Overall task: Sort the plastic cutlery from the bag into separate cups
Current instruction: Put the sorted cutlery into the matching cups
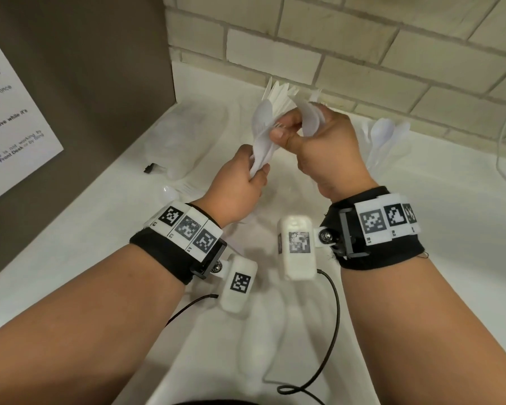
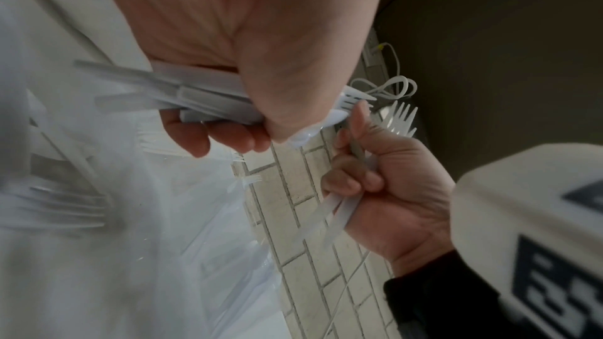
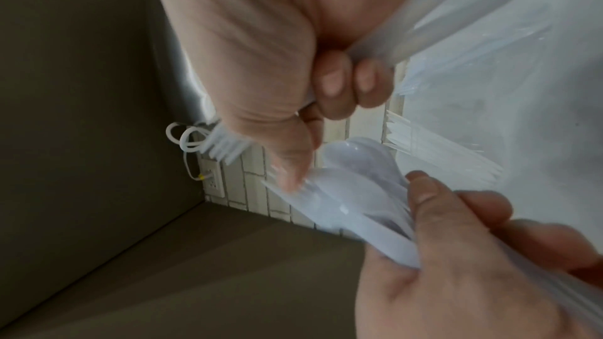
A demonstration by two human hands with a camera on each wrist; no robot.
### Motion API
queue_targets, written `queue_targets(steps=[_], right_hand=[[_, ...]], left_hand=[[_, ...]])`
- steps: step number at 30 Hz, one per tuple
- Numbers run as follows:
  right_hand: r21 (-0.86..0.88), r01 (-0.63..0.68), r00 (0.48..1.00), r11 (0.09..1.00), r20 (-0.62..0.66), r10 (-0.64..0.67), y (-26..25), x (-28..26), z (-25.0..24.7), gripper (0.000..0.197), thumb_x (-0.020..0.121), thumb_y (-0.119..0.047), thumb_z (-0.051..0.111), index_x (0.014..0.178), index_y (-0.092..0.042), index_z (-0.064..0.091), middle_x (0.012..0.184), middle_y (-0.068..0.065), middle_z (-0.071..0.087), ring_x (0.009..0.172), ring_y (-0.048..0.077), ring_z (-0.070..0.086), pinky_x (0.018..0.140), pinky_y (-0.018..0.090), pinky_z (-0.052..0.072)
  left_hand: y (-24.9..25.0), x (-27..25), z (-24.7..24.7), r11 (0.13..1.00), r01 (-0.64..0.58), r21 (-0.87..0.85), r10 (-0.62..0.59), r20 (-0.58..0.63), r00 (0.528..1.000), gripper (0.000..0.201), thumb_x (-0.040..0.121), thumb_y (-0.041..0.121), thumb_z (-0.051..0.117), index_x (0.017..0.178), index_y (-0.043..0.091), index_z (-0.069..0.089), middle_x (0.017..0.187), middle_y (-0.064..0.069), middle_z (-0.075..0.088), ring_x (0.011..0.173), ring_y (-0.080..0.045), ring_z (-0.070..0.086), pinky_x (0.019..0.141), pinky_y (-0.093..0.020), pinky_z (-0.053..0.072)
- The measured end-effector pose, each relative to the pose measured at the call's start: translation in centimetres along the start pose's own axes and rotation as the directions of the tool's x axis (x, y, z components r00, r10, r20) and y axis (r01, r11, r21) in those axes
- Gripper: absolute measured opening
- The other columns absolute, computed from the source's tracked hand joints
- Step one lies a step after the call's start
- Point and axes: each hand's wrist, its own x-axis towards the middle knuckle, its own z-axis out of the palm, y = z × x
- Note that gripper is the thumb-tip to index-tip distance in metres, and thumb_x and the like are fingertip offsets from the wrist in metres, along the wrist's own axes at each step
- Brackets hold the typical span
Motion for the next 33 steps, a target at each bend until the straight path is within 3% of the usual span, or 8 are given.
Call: queue_targets(steps=[6,10,14,17,20,23,28,33], right_hand=[[0.155,0.192,0.968,0.969,-0.194,-0.16,-0.7,-0.1,0.7,0.015,0.096,-0.016,0.05,0.086,-0.021,0.04,0.084,0.02,0.07,0.051,0.005,0.056,0.054,0.02,0.038],[0.13,0.294,0.911,0.947,-0.339,-0.237,-1.2,0.6,0.3,0.016,0.091,-0.025,0.055,0.09,-0.02,0.04,0.077,0.0,0.056,0.065,0.014,0.056,0.063,0.029,0.044],[-0.024,0.214,0.953,0.976,-0.216,-0.214,-1.4,0.6,0.5,0.01,0.095,-0.021,0.051,0.094,-0.027,0.043,0.085,-0.008,0.055,0.065,0.021,0.065,0.057,0.04,0.057],[-0.164,0.168,0.977,0.972,-0.102,-0.186,-1.0,0.5,0.8,0.009,0.097,-0.022,0.05,0.095,-0.027,0.043,0.081,-0.01,0.052,0.051,0.014,0.058,0.049,0.03,0.051],[-0.334,0.07,0.994,0.94,-0.053,-0.093,0.4,0.7,1.1,0.025,0.084,-0.03,0.069,0.1,-0.02,0.053,0.083,-0.013,0.057,0.068,0.0,0.055,0.061,0.016,0.045],[-0.356,-0.047,0.998,0.933,-0.06,0.027,1.3,0.5,1.5,0.034,0.071,-0.039,0.079,0.09,-0.017,0.061,0.078,-0.01,0.061,0.071,0.008,0.06,0.061,0.021,0.048],[-0.315,-0.069,0.986,0.947,-0.166,0.016,1.8,1.0,1.8,0.016,0.078,-0.026,0.069,0.083,-0.012,0.064,0.087,0.012,0.066,0.077,0.026,0.063,0.072,0.039,0.054],[-0.194,-0.004,0.966,0.981,-0.254,-0.046,1.6,0.9,1.4,0.013,0.083,-0.019,0.066,0.074,-0.015,0.058,0.067,-0.002,0.058,0.062,0.015,0.055,0.061,0.028,0.046]], left_hand=[[-0.3,0.3,0.0,0.995,-0.003,0.102,0.006,-0.026,1.0,0.012,0.096,0.014,0.046,0.102,0.004,0.044,0.089,-0.011,0.062,0.076,-0.03,0.06,0.07,-0.042,0.05],[-0.5,0.2,0.0,0.988,-0.009,0.152,0.015,-0.04,0.999,0.007,0.095,0.007,0.042,0.097,0.01,0.036,0.091,-0.016,0.06,0.078,-0.032,0.06,0.067,-0.034,0.044],[-0.6,0.3,0.2,0.98,-0.062,0.189,0.081,-0.095,0.992,0.01,0.097,0.01,0.044,0.103,0.003,0.041,0.081,-0.011,0.053,0.065,-0.025,0.051,0.053,-0.027,0.03],[-0.6,0.6,0.5,0.968,-0.073,0.239,0.102,-0.111,0.989,0.02,0.096,0.009,0.045,0.11,-0.005,0.042,0.081,-0.008,0.051,0.064,-0.022,0.047,0.054,-0.018,0.027],[-0.4,0.8,0.7,0.955,-0.08,0.286,0.117,-0.115,0.986,0.02,0.095,0.006,0.045,0.111,-0.006,0.043,0.083,-0.01,0.051,0.069,-0.026,0.051,0.055,-0.018,0.027],[-0.3,0.9,0.6,0.945,-0.085,0.315,0.125,-0.109,0.986,0.029,0.093,0.003,0.044,0.12,-0.005,0.042,0.1,-0.019,0.06,0.086,-0.033,0.06,0.062,-0.019,0.031],[-0.3,0.8,0.6,0.926,-0.095,0.367,0.137,-0.09,0.987,0.015,0.093,0.003,0.043,0.107,-0.001,0.044,0.086,-0.01,0.05,0.07,-0.023,0.047,0.056,-0.023,0.025],[-0.2,0.9,0.5,0.939,-0.111,0.324,0.135,-0.051,0.99,0.021,0.095,0.007,0.045,0.114,-0.003,0.043,0.094,-0.017,0.059,0.076,-0.027,0.053,0.058,-0.019,0.028]])
